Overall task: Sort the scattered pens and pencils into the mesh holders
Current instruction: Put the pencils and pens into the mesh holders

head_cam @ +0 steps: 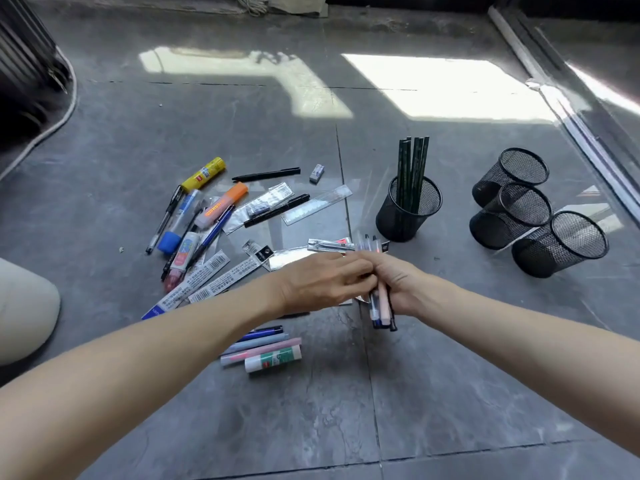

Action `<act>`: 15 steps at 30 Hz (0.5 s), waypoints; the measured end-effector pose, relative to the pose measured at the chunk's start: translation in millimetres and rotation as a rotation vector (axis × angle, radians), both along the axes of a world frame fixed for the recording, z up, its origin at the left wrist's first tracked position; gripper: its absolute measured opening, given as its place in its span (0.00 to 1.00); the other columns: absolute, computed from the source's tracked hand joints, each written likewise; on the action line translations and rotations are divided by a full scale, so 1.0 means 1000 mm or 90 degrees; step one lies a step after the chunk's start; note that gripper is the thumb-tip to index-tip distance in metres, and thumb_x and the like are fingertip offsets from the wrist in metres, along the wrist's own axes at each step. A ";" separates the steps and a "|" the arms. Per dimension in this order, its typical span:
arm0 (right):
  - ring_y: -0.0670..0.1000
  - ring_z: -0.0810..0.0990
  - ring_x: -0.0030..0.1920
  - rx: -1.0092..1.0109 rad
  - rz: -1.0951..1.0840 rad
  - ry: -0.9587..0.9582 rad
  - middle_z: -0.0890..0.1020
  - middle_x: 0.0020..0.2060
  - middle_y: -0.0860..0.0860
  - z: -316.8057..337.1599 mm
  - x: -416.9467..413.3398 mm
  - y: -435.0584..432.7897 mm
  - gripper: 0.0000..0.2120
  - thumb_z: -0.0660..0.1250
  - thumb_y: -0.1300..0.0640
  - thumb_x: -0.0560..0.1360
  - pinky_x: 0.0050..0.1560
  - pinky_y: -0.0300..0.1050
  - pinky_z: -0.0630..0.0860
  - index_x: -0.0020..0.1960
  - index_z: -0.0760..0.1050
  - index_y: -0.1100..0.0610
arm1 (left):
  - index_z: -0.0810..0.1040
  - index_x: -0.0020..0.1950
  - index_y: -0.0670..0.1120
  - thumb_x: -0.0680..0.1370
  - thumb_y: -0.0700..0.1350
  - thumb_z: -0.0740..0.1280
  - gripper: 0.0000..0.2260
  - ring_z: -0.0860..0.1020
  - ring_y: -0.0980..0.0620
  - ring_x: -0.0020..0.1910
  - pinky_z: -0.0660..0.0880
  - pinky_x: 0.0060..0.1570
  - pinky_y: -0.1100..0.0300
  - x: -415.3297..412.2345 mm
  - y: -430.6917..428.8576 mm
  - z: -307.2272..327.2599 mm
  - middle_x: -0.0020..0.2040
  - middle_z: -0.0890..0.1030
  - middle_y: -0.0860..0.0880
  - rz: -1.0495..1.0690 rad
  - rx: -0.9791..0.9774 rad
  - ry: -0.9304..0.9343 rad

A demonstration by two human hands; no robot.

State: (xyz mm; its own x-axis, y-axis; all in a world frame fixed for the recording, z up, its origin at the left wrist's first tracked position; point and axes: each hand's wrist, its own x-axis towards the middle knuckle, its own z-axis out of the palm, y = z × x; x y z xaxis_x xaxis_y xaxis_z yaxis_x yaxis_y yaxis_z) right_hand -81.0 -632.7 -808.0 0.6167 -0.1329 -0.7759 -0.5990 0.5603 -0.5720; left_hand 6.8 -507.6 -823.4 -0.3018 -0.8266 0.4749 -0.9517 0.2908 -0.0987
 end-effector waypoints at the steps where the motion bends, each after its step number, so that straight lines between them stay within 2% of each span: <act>1: 0.45 0.72 0.22 -0.037 -0.010 0.005 0.75 0.26 0.51 -0.001 0.001 -0.001 0.04 0.67 0.58 0.73 0.19 0.33 0.67 0.46 0.77 0.59 | 0.73 0.57 0.39 0.78 0.33 0.56 0.11 0.77 0.44 0.42 0.77 0.40 0.52 0.002 0.002 -0.003 0.50 0.76 0.41 0.003 0.015 0.009; 3: 0.46 0.73 0.22 -0.086 -0.029 0.006 0.75 0.26 0.53 -0.003 0.001 -0.003 0.03 0.64 0.60 0.74 0.19 0.34 0.65 0.44 0.74 0.60 | 0.70 0.60 0.41 0.75 0.34 0.59 0.13 0.77 0.46 0.40 0.77 0.37 0.56 0.014 0.009 -0.009 0.53 0.75 0.41 0.071 0.033 0.037; 5: 0.48 0.78 0.23 -0.080 -0.053 0.013 0.79 0.26 0.55 -0.004 0.001 -0.005 0.06 0.64 0.60 0.76 0.20 0.34 0.69 0.42 0.74 0.62 | 0.69 0.58 0.41 0.71 0.31 0.64 0.17 0.76 0.47 0.35 0.74 0.30 0.59 0.030 0.015 -0.015 0.50 0.77 0.40 0.204 0.069 0.071; 6: 0.49 0.78 0.22 -0.064 -0.066 0.016 0.79 0.26 0.56 -0.005 0.000 -0.006 0.08 0.65 0.59 0.77 0.21 0.34 0.72 0.41 0.74 0.62 | 0.70 0.56 0.39 0.69 0.30 0.66 0.17 0.76 0.46 0.35 0.75 0.29 0.58 0.041 0.017 -0.018 0.51 0.77 0.39 0.285 0.105 0.087; 8: 0.48 0.73 0.19 -0.033 -0.072 0.015 0.75 0.24 0.55 -0.007 -0.002 -0.007 0.10 0.67 0.58 0.76 0.21 0.36 0.71 0.39 0.72 0.62 | 0.73 0.57 0.38 0.71 0.32 0.67 0.15 0.77 0.42 0.45 0.77 0.37 0.52 0.061 0.020 -0.021 0.55 0.75 0.39 0.456 0.193 0.114; 10: 0.46 0.66 0.17 -0.050 -0.036 0.022 0.70 0.21 0.51 -0.012 -0.002 -0.008 0.09 0.69 0.58 0.74 0.21 0.35 0.68 0.38 0.72 0.60 | 0.74 0.58 0.39 0.74 0.36 0.64 0.13 0.73 0.43 0.53 0.73 0.46 0.51 0.079 0.022 -0.025 0.58 0.74 0.42 0.593 0.252 0.140; 12: 0.44 0.63 0.17 -0.082 -0.003 0.040 0.67 0.19 0.49 -0.017 -0.002 -0.008 0.09 0.71 0.58 0.72 0.20 0.34 0.64 0.39 0.73 0.60 | 0.72 0.58 0.42 0.76 0.35 0.60 0.12 0.71 0.43 0.55 0.69 0.49 0.52 0.091 0.020 -0.026 0.57 0.74 0.43 0.669 0.286 0.140; 15: 0.44 0.61 0.17 -0.084 0.010 0.050 0.66 0.19 0.49 -0.023 0.001 -0.010 0.09 0.72 0.59 0.71 0.19 0.34 0.63 0.38 0.73 0.59 | 0.71 0.59 0.43 0.79 0.36 0.57 0.10 0.71 0.44 0.56 0.67 0.51 0.54 0.102 0.010 -0.030 0.57 0.74 0.43 0.695 0.331 0.091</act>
State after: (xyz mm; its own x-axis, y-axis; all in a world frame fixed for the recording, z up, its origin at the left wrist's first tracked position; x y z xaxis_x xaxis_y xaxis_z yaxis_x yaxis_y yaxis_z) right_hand -80.2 -642.2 -830.6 0.5580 -0.2277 -0.7980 -0.6525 0.4737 -0.5914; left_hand 108.9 -497.8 -853.1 0.6996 -0.7144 -0.0160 -0.7129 -0.6963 -0.0835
